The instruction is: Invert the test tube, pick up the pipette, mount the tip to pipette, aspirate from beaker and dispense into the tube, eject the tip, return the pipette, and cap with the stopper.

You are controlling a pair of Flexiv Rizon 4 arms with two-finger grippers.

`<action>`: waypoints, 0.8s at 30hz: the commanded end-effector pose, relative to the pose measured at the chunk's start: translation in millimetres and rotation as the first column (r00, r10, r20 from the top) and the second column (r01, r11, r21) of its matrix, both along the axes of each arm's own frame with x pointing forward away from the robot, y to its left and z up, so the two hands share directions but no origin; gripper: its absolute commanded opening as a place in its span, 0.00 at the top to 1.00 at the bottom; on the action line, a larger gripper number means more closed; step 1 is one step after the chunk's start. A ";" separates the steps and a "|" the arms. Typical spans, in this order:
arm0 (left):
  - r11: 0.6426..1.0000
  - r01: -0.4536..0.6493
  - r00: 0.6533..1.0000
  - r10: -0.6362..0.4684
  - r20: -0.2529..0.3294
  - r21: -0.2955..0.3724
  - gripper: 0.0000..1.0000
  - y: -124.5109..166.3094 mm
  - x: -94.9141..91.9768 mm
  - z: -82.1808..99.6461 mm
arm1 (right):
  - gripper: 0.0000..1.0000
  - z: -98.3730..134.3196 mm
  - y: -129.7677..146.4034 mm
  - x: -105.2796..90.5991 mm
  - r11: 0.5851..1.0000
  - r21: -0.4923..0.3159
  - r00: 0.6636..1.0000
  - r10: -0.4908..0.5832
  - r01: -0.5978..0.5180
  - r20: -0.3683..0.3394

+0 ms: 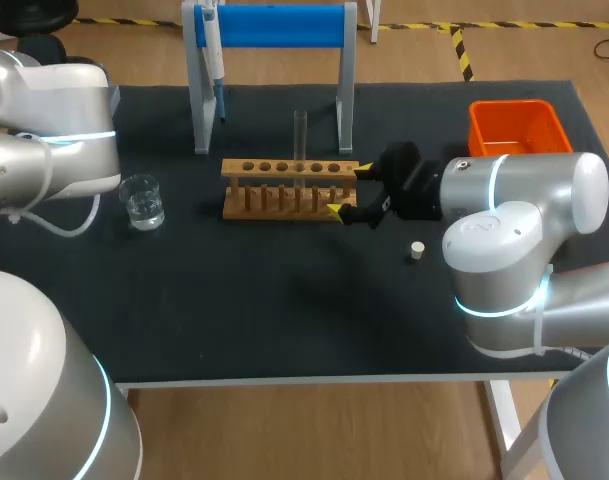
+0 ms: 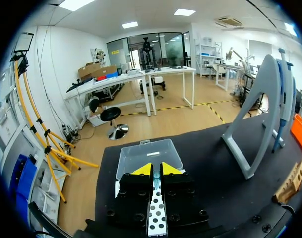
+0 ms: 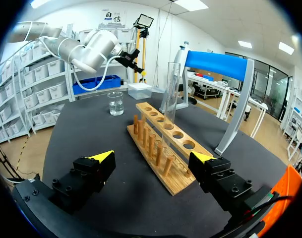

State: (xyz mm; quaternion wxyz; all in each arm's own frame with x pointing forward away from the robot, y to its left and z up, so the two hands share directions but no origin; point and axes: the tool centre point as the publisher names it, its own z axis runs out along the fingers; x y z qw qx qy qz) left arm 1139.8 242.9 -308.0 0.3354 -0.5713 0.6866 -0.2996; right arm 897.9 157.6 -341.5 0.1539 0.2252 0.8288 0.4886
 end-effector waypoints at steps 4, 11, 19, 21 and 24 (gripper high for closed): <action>1.000 0.003 1.000 -0.003 0.020 0.007 1.00 -4.0 -8.9 15.9 | 0.00 -0.5 -1.3 -0.3 1.000 0.003 1.000 0.002 -0.002 0.001; 0.998 0.063 0.995 -0.064 0.074 0.014 1.00 -21.1 -24.5 43.2 | 0.00 -0.5 -1.3 -0.3 1.000 0.003 1.000 0.002 -0.002 0.001; 0.980 0.198 0.976 -0.200 0.088 0.033 1.00 -57.2 -60.8 75.3 | 0.00 -0.5 -1.3 -0.3 1.000 0.003 1.000 0.002 -0.002 0.001; 0.970 0.240 0.967 -0.242 0.084 0.035 1.00 -68.1 -71.7 83.6 | 0.00 -0.5 -1.3 -0.3 1.000 0.003 1.000 0.002 -0.002 0.001; 0.952 0.303 0.949 -0.306 0.071 0.049 1.00 -84.8 -87.3 93.9 | 0.00 -0.5 -1.3 -0.3 1.000 0.003 1.000 0.002 -0.002 0.001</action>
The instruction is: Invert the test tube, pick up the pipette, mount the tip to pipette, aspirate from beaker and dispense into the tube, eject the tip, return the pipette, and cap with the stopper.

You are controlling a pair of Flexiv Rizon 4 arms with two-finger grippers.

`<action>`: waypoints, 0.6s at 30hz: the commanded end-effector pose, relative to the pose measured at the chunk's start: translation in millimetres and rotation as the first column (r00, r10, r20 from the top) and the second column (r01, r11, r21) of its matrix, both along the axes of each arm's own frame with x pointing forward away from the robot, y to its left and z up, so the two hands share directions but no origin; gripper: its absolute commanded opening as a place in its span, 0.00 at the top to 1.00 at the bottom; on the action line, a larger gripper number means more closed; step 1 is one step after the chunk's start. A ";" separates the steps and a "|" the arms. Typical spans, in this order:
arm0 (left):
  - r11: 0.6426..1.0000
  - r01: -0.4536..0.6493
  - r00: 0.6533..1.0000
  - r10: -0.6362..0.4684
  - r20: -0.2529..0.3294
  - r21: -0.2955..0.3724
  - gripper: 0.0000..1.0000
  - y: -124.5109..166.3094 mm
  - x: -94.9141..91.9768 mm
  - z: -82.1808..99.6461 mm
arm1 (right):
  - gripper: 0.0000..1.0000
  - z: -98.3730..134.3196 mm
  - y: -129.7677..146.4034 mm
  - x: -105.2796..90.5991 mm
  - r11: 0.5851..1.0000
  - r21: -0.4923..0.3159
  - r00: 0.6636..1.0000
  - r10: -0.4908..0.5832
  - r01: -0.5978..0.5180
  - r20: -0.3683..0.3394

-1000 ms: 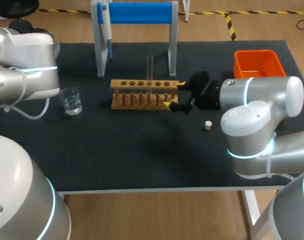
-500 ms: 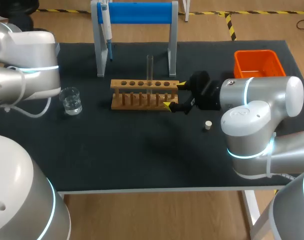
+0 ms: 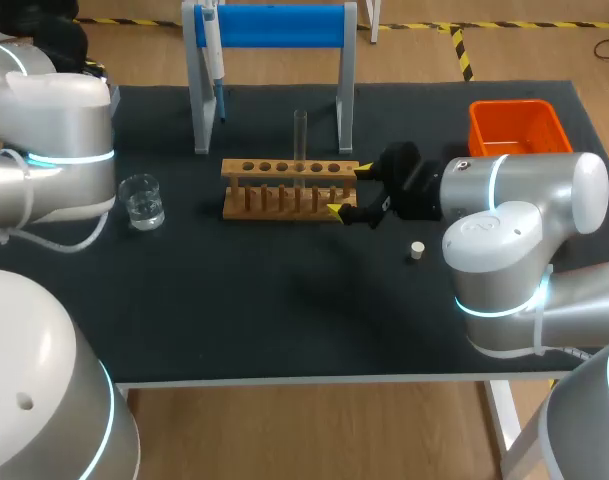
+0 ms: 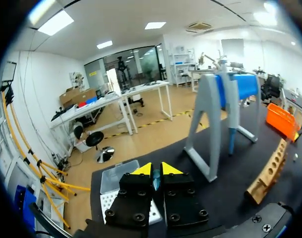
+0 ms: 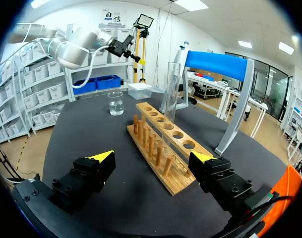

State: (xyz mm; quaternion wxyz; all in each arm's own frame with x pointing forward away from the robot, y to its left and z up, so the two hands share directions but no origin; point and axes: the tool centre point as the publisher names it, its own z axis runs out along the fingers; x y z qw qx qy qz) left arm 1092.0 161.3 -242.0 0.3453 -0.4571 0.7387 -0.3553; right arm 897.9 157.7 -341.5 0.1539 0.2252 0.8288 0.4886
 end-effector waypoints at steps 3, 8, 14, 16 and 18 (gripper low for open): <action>0.991 0.135 0.990 -0.134 -0.032 0.002 1.00 -20.7 -55.8 38.7 | 0.00 -0.5 -1.4 -0.3 1.000 0.003 1.000 0.002 -0.002 0.001; 0.953 0.302 0.953 -0.302 -0.006 -0.028 1.00 -57.8 -88.9 57.0 | 0.00 -0.5 -1.4 -0.3 1.000 0.003 1.000 0.002 -0.002 0.001; 0.904 0.418 0.908 -0.419 0.004 -0.087 1.00 -77.1 -108.8 65.6 | 0.00 -0.5 -1.4 -0.3 1.000 0.003 1.000 0.002 -0.002 0.001; 0.904 0.418 0.908 -0.419 0.004 -0.087 1.00 -77.1 -108.8 65.6 | 0.00 -0.5 -1.4 -0.3 1.000 0.003 1.000 0.002 -0.002 0.001; 0.904 0.418 0.908 -0.419 0.004 -0.087 1.00 -77.1 -108.8 65.6 | 0.00 -0.5 -1.4 -0.3 1.000 0.003 1.000 0.002 -0.002 0.001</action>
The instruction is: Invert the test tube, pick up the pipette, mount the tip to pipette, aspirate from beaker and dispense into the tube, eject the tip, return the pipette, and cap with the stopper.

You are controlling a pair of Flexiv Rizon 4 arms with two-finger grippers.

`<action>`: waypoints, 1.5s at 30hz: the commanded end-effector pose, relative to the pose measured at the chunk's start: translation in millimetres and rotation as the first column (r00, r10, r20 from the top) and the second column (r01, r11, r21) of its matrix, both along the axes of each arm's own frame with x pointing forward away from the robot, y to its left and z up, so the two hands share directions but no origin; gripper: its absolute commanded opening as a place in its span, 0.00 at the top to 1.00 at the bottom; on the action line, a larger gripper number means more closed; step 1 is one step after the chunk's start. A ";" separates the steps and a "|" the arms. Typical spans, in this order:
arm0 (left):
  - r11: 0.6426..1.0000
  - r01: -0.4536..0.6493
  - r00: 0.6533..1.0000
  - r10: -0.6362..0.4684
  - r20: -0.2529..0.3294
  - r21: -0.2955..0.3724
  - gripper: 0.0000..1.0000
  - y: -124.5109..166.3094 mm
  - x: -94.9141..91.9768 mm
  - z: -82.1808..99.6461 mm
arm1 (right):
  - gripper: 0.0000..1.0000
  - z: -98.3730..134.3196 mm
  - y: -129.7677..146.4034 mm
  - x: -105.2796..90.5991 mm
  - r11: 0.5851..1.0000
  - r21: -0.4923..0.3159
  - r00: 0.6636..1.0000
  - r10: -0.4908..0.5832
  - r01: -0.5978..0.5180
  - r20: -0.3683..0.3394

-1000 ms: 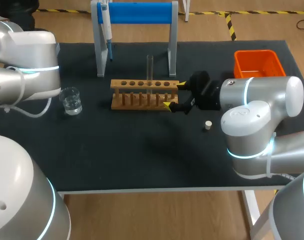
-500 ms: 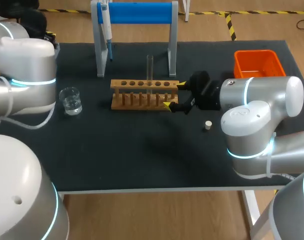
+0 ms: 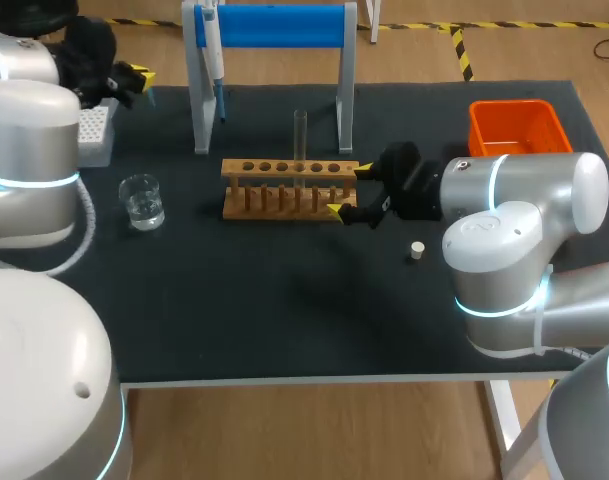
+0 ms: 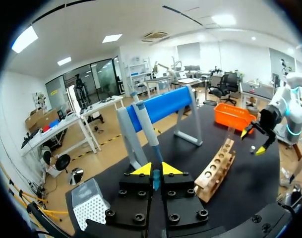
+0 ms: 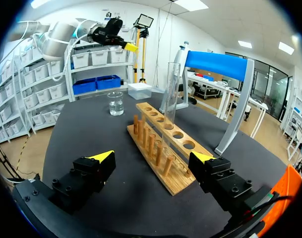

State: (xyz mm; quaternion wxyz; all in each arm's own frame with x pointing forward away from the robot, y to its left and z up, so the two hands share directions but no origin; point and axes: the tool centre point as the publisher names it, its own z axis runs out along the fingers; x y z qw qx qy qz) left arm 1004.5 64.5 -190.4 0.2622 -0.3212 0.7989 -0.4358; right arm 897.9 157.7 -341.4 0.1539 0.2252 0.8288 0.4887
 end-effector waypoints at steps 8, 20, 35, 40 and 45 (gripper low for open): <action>0.998 0.060 0.998 -0.061 -0.023 -0.025 1.00 19.8 -21.3 14.0 | 0.00 -0.5 -1.4 -0.2 1.000 0.003 1.000 0.002 -0.002 0.001; 0.984 0.179 0.984 -0.179 -0.017 0.007 1.00 -21.1 -53.0 25.6 | 0.00 -0.5 -1.4 -0.2 1.000 0.003 1.000 0.002 -0.002 0.001; 0.920 0.364 0.927 -0.344 -0.148 0.142 1.00 -114.2 -134.9 35.4 | 0.00 -0.5 -1.4 -0.2 1.000 0.003 1.000 0.002 -0.002 0.001; 0.898 0.414 0.904 -0.387 -0.181 0.149 1.00 -139.6 -150.4 29.3 | 0.00 -0.5 -1.4 -0.2 1.000 0.003 1.000 0.002 -0.002 0.001; 0.881 0.451 0.885 -0.422 -0.198 0.139 1.00 -161.3 -160.6 24.1 | 0.00 -0.5 -1.4 -0.2 1.000 0.003 1.000 0.002 -0.002 0.001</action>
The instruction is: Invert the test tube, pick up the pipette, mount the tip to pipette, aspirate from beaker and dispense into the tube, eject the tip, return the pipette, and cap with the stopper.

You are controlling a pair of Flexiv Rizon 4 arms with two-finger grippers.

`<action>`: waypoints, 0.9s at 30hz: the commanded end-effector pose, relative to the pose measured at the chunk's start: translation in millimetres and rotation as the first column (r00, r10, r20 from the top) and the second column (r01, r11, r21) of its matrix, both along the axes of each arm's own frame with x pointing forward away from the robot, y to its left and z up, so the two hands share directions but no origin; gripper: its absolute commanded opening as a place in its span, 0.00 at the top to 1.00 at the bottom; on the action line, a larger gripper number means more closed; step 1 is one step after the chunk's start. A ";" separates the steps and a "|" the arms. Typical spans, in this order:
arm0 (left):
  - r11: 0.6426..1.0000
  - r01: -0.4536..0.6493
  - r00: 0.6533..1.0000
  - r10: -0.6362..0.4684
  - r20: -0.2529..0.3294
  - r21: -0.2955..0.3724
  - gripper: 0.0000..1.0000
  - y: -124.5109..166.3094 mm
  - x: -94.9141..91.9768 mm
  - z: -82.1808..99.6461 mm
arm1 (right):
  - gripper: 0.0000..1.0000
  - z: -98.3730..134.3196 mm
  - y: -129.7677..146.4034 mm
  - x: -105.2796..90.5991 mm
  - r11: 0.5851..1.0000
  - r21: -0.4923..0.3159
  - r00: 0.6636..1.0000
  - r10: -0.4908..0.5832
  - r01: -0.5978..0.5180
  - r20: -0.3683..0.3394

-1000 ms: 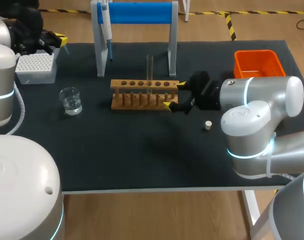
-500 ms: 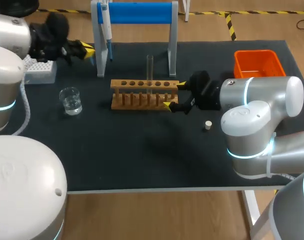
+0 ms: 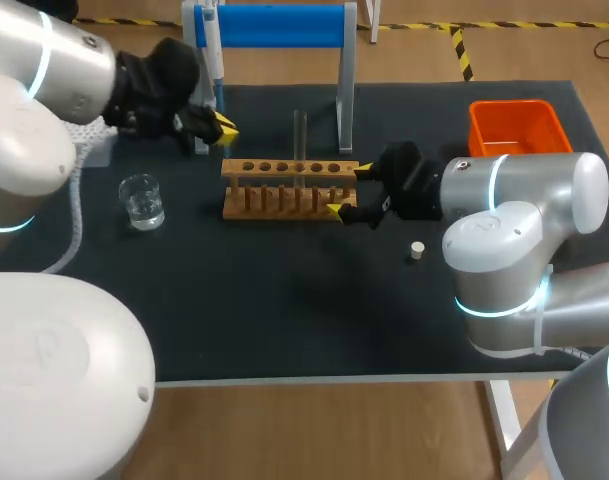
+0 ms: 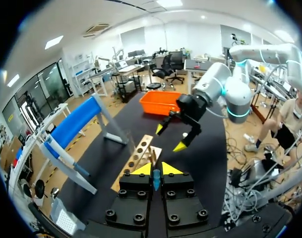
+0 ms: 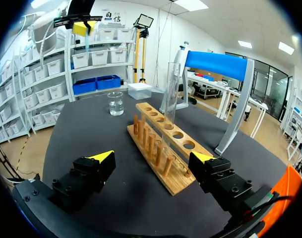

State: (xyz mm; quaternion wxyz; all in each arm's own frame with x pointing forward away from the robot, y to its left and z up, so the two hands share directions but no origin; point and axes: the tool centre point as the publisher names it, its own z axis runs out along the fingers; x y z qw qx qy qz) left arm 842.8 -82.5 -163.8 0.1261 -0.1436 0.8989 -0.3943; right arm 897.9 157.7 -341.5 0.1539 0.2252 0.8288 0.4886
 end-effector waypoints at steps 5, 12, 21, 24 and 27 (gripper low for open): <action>0.998 0.053 0.998 -0.052 -0.029 0.045 1.00 -34.1 -7.0 -6.3 | 0.00 -0.5 -1.3 -0.3 1.000 0.003 1.000 0.002 -0.002 0.001; 0.993 0.107 0.994 -0.104 -0.043 0.055 1.00 -54.4 -17.5 -5.9 | 0.00 -0.5 -1.3 -0.3 1.000 0.003 1.000 0.002 -0.002 0.001; 0.992 0.125 0.990 -0.123 -0.071 0.032 1.00 -77.8 -29.4 -8.7 | 0.00 -0.5 -1.3 -0.3 1.000 0.003 1.000 0.002 -0.002 0.001; 0.992 0.128 0.989 -0.125 -0.079 0.025 1.00 -84.6 -32.8 -9.4 | 0.00 -0.5 -1.3 -0.3 1.000 0.003 1.000 0.002 -0.002 0.001; 0.992 0.127 0.988 -0.125 -0.087 0.020 1.00 -90.1 -35.9 -9.2 | 0.00 -0.5 -1.3 -0.3 1.000 0.003 1.000 0.002 -0.002 0.001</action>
